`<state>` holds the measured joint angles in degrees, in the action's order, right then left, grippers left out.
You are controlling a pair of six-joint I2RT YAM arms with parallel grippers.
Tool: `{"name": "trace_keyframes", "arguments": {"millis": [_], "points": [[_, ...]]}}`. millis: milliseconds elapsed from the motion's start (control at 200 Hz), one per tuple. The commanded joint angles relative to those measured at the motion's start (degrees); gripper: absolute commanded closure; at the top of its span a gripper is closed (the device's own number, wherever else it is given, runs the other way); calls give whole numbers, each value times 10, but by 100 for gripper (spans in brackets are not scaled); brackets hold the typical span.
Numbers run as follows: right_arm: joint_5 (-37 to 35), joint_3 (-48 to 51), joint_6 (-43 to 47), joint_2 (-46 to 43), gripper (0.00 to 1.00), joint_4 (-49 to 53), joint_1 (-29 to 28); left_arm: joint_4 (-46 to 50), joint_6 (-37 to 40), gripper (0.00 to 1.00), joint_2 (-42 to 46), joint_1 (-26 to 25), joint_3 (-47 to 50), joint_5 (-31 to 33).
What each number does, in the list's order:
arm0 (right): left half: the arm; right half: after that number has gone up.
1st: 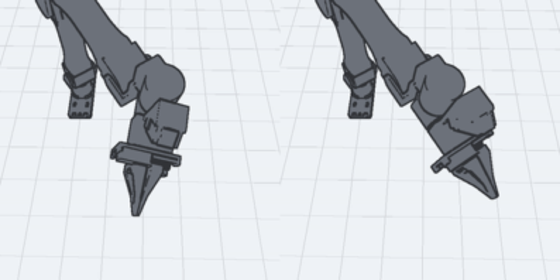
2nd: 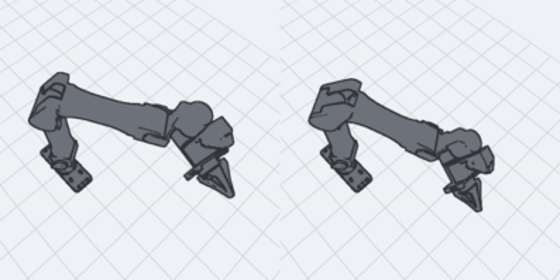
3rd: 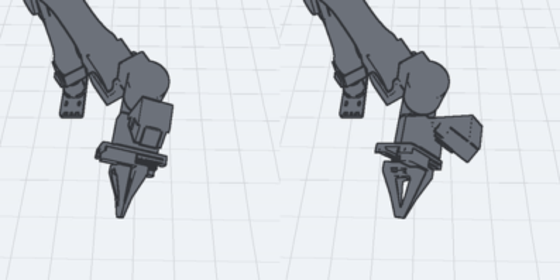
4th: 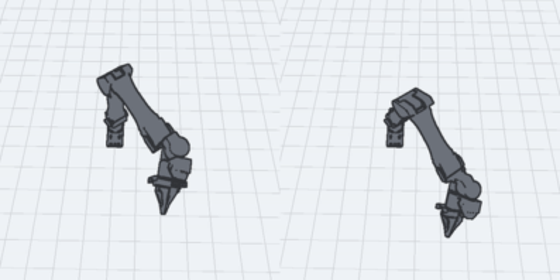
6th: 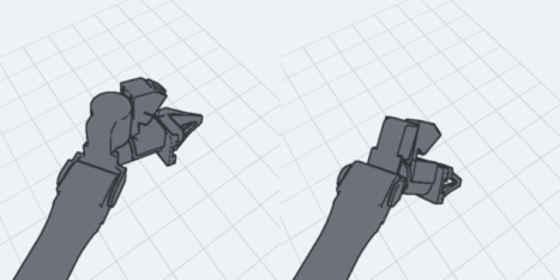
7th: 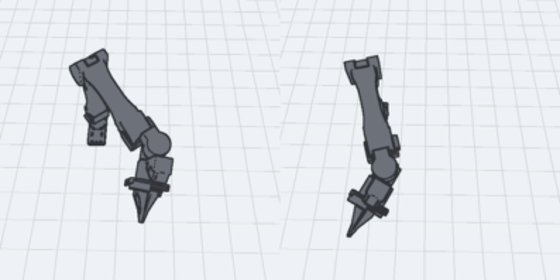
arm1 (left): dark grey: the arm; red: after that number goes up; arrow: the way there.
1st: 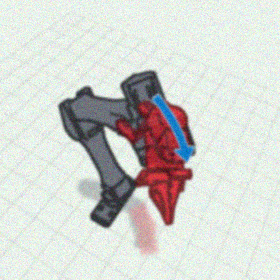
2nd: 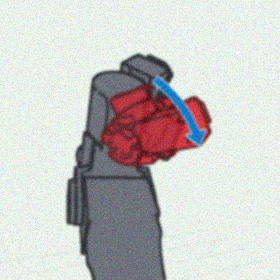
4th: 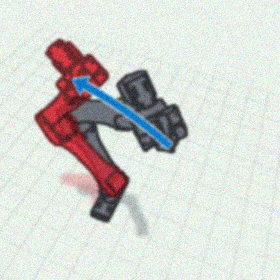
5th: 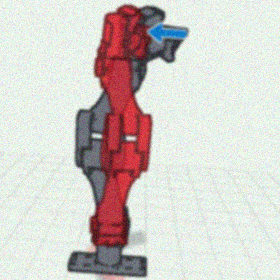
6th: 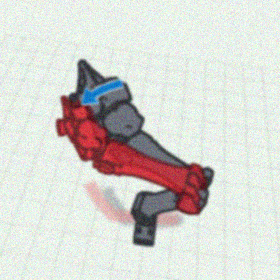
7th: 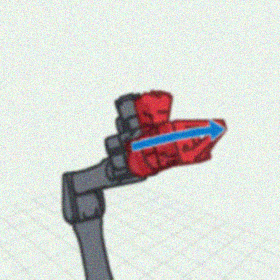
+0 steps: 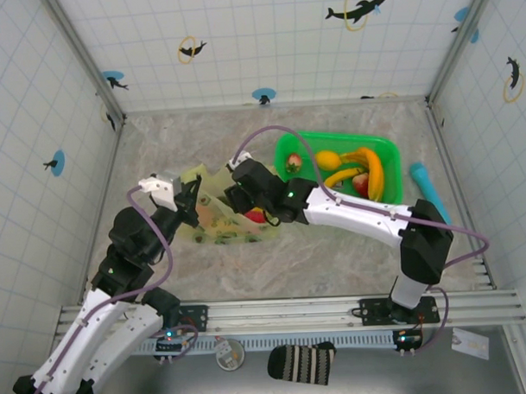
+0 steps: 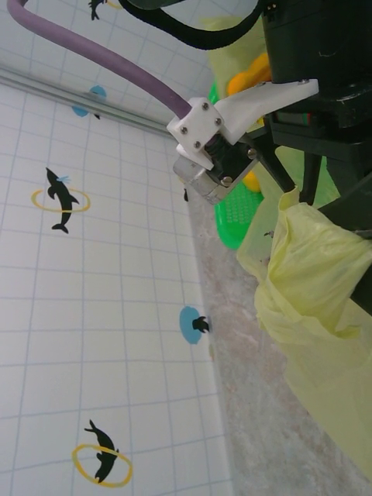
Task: Place the fake fruits into the plastic bag and tie a complex knot
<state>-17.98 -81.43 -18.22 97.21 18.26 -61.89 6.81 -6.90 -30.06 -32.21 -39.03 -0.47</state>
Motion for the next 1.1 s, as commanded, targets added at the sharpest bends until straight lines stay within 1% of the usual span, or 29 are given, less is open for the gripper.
{"name": "trace_keyframes", "arguments": {"millis": [0, 70, 135, 255, 330, 390, 490, 591, 691, 731, 776, 811, 831, 876, 921, 991, 1041, 1096], "points": [[24, -19, 7, -60, 28, -18, 2, -12, 0, 100, -3, -2, 5, 1], [36, -12, 9, -92, 30, -38, 4, -13, 0, 100, -3, -3, 6, 1], [64, 3, 5, -124, 30, -64, 12, -14, -1, 100, -5, -2, 7, 0], [145, 48, -4, -189, 32, -132, 26, -16, -2, 100, -9, -3, 10, -2], [160, 73, -4, -227, 32, -164, 31, -18, -1, 100, -11, -2, 12, -1], [164, 92, -9, -256, 33, -180, 46, -20, -1, 100, -13, -2, 14, -1], [171, 128, -40, -297, 35, -195, 96, -24, 1, 100, -18, -2, 14, -1], [159, 172, -71, -333, 37, -203, 152, -28, 2, 100, -23, -3, 13, -1], [118, 220, -111, -355, 37, -198, 213, -37, 5, 100, -23, -3, 19, 10], [108, 233, -124, -354, 37, -187, 238, -40, 5, 100, -22, -2, 23, 20], [116, 244, -134, -346, 37, -176, 266, -42, 2, 100, -22, -2, 25, 29], [135, 247, -142, -333, 38, -166, 289, -41, -1, 100, -24, -2, 26, 31], [157, 247, -149, -317, 38, -157, 306, -39, -2, 100, -26, -2, 25, 29], [183, 243, -154, -290, 38, -144, 326, -34, -8, 100, -34, -2, 20, 23], [211, 235, -154, -252, 38, -132, 339, -29, -18, 100, -46, -2, 14, 16], [234, 226, -147, -205, 37, -127, 344, -26, -25, 100, -60, -3, 7, -3], [239, 213, -145, -170, 37, -122, 346, -32, -21, 100, -63, -2, 10, -12], [240, 202, -143, -136, 36, -125, 347, -43, -11, 100, -57, -3, 25, -6]]}}
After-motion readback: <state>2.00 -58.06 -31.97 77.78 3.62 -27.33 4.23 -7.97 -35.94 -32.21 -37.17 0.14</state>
